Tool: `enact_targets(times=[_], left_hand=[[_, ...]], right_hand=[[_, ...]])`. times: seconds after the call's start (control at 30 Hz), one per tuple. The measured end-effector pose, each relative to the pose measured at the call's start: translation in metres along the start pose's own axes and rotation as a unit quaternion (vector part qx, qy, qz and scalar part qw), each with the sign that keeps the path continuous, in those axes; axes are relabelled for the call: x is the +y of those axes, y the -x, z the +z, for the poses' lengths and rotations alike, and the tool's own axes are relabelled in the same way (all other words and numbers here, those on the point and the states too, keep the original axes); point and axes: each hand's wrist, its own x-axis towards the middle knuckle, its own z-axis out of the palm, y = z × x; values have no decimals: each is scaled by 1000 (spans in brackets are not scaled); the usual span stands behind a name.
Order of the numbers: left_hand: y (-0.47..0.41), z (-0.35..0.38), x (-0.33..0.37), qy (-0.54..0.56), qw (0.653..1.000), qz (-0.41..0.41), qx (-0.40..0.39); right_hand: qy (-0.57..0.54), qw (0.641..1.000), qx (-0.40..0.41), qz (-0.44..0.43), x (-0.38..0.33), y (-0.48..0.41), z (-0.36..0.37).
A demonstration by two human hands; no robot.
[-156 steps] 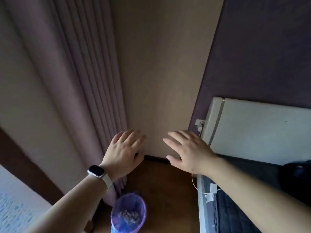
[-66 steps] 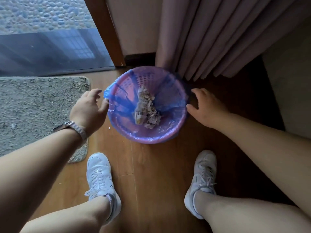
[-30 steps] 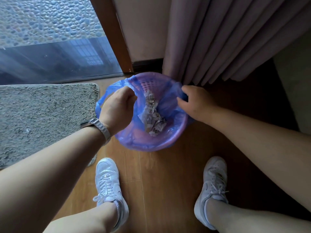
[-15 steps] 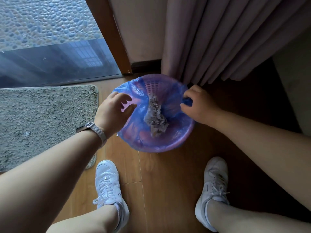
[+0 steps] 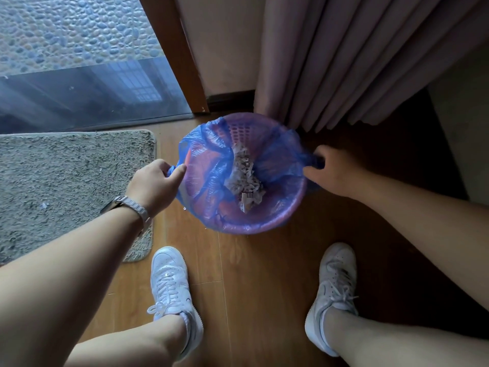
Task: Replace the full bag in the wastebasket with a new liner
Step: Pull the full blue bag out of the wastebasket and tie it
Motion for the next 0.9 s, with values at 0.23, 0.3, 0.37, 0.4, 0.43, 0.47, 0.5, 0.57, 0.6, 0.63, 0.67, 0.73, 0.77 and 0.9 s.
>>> enact_targets(times=[0.23, 0.3, 0.37, 0.4, 0.43, 0.47, 0.5, 0.57, 0.6, 0.63, 0.67, 0.73, 0.77, 0.9], left_hand=[[19, -13, 23, 109, 993, 32, 37], [27, -17, 34, 148, 987, 34, 46], [34, -21, 48, 188, 980, 32, 51], [38, -23, 54, 204, 977, 35, 51], [42, -24, 60, 218, 974, 39, 51], [46, -25, 66, 230, 971, 42, 52], [50, -27, 72, 237, 969, 42, 53], [55, -33, 81, 245, 967, 41, 52], [57, -37, 84, 252, 966, 42, 52], [57, -40, 86, 267, 961, 41, 56], [57, -43, 87, 295, 953, 34, 62], [61, -47, 90, 374, 925, 6, 73], [63, -49, 91, 398, 914, -5, 75], [68, -55, 97, 435, 897, -3, 74]], right_hand=[[-66, 998, 4, 20, -12, 29, -11], [-110, 993, 38, 25, -22, 36, -14], [-148, 987, 63, 24, -34, 39, -14], [-163, 983, 76, 20, -40, 41, -12], [-175, 980, 90, 15, -45, 42, -10], [-188, 977, 103, 10, -51, 43, -9], [-202, 973, 115, 8, -56, 44, -9], [-229, 965, 130, 6, -66, 47, -11], [-243, 961, 134, 5, -71, 48, -12], [-257, 957, 138, 4, -75, 50, -14], [-269, 953, 142, 6, -79, 53, -17], [-287, 946, 149, 6, -85, 58, -22], [-296, 943, 152, 6, -90, 61, -24], [-332, 929, 166, 9, -104, 69, -25]])
